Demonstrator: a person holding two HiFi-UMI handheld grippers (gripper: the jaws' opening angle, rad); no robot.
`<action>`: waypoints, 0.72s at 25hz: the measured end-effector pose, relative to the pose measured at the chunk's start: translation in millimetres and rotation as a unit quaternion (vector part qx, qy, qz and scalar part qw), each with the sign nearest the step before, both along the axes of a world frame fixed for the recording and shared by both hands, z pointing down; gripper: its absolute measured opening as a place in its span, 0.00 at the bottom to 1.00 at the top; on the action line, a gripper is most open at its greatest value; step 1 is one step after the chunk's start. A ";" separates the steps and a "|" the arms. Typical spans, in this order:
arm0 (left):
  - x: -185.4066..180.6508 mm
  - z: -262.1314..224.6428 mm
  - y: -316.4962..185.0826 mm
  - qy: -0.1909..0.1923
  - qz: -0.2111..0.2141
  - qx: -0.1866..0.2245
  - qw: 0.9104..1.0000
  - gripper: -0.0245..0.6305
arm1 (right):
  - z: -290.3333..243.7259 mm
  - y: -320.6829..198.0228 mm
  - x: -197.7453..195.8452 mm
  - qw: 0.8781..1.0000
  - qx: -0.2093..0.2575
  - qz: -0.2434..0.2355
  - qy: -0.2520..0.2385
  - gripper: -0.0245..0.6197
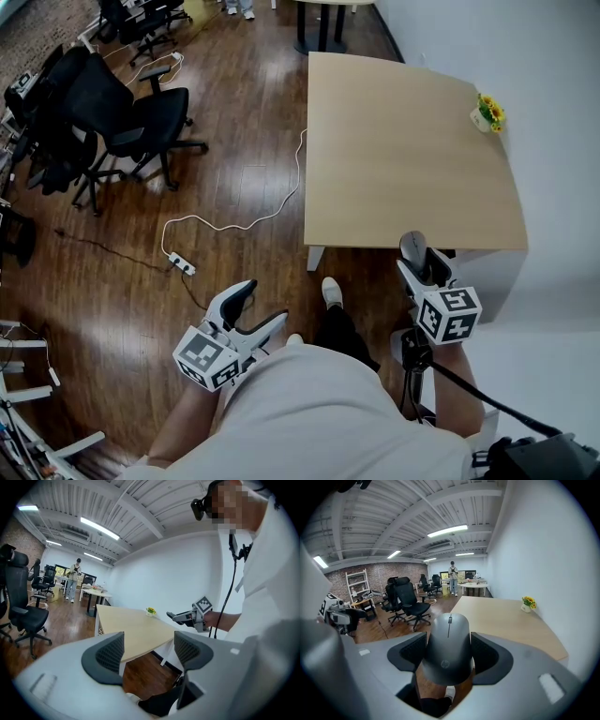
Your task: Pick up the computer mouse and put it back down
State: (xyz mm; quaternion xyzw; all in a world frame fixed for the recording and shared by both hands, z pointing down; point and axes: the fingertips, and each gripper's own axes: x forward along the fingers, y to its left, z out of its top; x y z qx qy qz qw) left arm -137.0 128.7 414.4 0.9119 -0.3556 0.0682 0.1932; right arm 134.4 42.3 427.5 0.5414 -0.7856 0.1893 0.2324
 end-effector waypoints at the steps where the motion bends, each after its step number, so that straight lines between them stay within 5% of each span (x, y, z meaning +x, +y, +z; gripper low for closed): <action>1: 0.4 -0.1 -4.1 0.000 -0.004 -0.002 1.000 0.52 | 5.7 -11.2 2.4 1.000 -0.003 0.000 0.002 0.50; 18: 26.7 12.6 -101.3 -0.039 -0.110 -0.060 0.991 0.52 | 232.5 -245.3 53.1 0.991 -0.123 -0.020 0.042 0.50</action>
